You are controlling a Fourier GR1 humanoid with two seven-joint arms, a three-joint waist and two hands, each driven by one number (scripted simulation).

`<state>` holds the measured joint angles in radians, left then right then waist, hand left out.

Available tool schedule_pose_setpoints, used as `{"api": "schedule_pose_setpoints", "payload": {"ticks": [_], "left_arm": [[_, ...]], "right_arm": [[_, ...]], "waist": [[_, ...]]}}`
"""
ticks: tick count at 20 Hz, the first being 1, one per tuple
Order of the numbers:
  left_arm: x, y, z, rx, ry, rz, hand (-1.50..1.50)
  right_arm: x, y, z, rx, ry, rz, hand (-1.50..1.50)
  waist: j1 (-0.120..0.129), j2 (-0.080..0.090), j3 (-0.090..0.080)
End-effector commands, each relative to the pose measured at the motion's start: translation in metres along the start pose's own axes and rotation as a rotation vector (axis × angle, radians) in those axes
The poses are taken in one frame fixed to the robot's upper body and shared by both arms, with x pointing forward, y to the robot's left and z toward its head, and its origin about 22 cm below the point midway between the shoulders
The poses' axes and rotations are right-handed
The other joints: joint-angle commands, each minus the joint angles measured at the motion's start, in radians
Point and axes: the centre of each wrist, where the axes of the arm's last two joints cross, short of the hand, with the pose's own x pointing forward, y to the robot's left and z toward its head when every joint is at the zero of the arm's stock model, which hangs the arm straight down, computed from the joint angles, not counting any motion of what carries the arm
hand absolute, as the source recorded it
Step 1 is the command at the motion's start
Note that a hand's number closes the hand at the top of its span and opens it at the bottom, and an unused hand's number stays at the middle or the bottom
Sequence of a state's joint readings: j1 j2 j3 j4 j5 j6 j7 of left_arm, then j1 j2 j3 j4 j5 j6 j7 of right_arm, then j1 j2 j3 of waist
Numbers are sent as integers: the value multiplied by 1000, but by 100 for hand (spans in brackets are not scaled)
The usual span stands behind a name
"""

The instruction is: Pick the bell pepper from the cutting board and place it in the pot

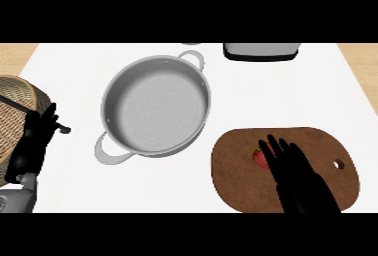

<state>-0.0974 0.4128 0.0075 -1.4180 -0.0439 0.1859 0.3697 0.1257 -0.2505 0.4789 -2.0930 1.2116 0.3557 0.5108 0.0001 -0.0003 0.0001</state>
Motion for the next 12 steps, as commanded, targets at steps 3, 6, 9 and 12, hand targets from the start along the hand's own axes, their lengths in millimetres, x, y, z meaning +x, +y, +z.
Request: {"api": "schedule_pose_setpoints", "payload": {"ticks": [3, 6, 9, 12], "left_arm": [[-16, -14, 13, -2, 9, 3, 0], [-11, -7, -12, 11, 2, -9, 0], [0, -3, 2, 3, -1, -3, 0], [-9, 7, -10, -10, 13, 15, 0]], "right_arm": [[-6, 25, -9, 21, 22, 23, -150], [-12, 19, -52, 11, -2, -13, -150], [-15, 34, -53, -6, -13, 12, -150], [-6, 46, -55, -7, 12, 44, -150]], "waist": [[0, 0, 0], [0, 2, 0], [1, 0, 0], [0, 0, 0]]}}
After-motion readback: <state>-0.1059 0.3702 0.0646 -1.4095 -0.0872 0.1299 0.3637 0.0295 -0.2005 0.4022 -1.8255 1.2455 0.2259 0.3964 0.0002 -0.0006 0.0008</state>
